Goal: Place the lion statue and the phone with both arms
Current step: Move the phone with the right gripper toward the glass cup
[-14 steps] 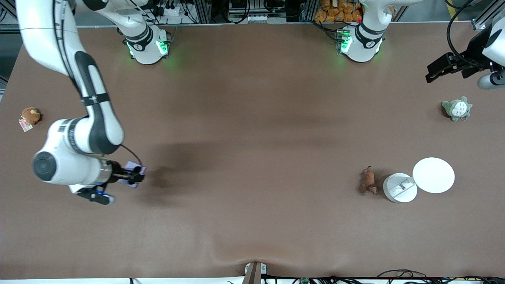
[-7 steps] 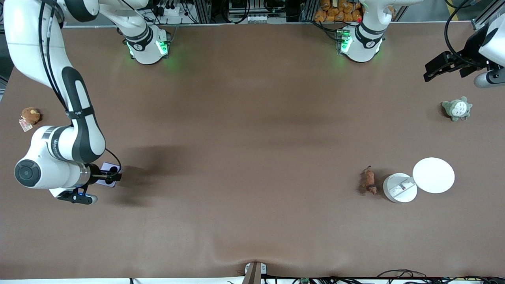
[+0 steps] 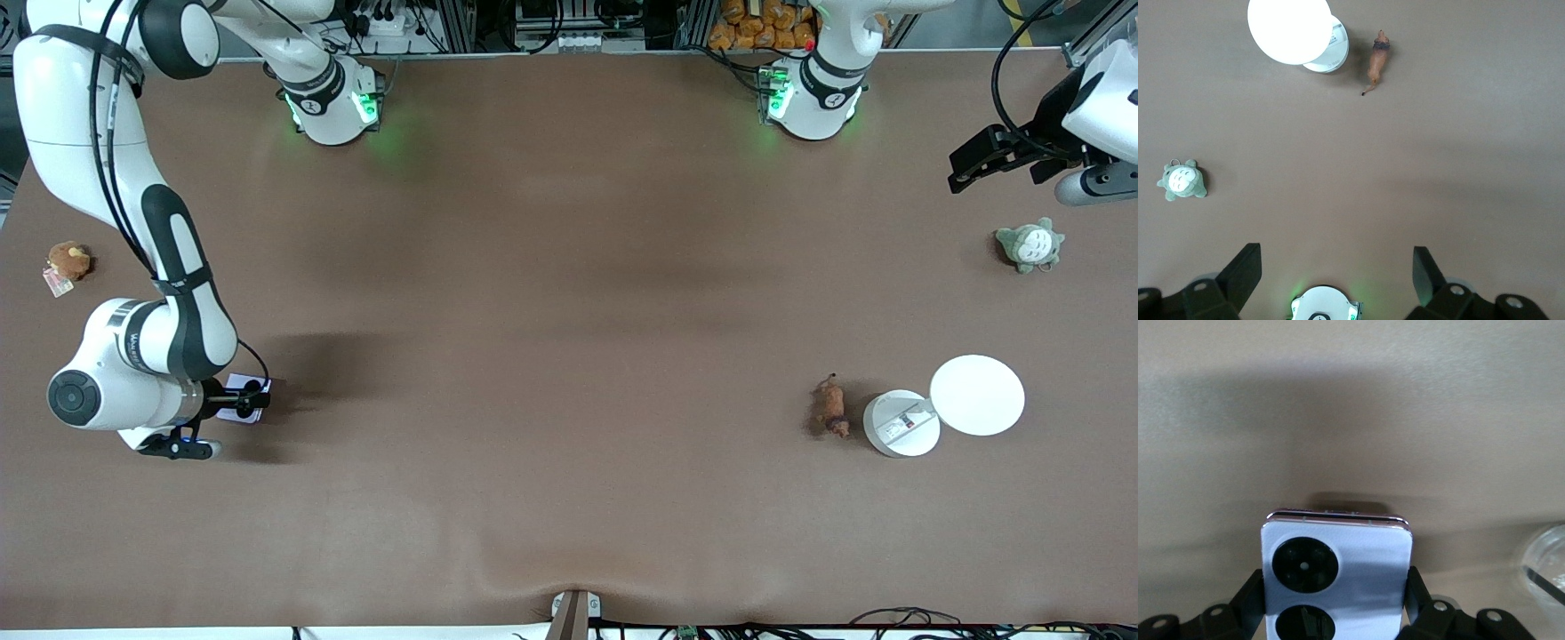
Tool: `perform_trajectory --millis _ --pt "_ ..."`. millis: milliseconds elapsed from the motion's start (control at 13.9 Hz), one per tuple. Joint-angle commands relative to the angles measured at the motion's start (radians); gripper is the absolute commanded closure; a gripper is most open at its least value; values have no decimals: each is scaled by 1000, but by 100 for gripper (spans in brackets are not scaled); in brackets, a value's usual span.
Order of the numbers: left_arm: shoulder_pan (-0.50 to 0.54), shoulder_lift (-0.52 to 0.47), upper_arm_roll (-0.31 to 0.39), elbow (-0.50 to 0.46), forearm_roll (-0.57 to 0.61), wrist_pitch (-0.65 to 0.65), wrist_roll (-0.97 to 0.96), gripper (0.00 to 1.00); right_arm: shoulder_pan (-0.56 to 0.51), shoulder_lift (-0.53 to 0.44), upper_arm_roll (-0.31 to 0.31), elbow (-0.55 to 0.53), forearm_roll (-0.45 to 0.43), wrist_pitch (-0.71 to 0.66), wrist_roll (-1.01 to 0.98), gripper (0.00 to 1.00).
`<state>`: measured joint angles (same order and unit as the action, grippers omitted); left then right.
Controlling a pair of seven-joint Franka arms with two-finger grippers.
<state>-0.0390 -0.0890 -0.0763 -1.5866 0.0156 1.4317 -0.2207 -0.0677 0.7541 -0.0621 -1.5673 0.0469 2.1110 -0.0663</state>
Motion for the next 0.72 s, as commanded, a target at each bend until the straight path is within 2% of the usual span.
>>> perform_trajectory --millis 0,72,144,359,503,574,646 --pt "-4 -12 0 -18 21 12 6 0 -4 -7 16 -13 -13 0 -10 100" --pt "-4 -11 0 -16 21 13 6 0 -4 -4 16 -13 -18 1 -13 100" --pt "-4 -11 0 -16 21 13 7 0 -4 1 16 -13 -19 4 -13 94" --pt "-4 3 0 -18 21 21 7 0 -9 7 16 -13 -22 3 -38 91" --pt "-1 -4 -2 -44 15 56 9 0 -12 7 16 -22 -22 4 -88 74" --pt "-1 -18 -2 -73 11 84 17 0 -14 10 16 -22 -24 10 -90 41" --pt "-1 -34 -2 -88 9 105 33 0 -14 10 16 -20 -24 17 -90 0"
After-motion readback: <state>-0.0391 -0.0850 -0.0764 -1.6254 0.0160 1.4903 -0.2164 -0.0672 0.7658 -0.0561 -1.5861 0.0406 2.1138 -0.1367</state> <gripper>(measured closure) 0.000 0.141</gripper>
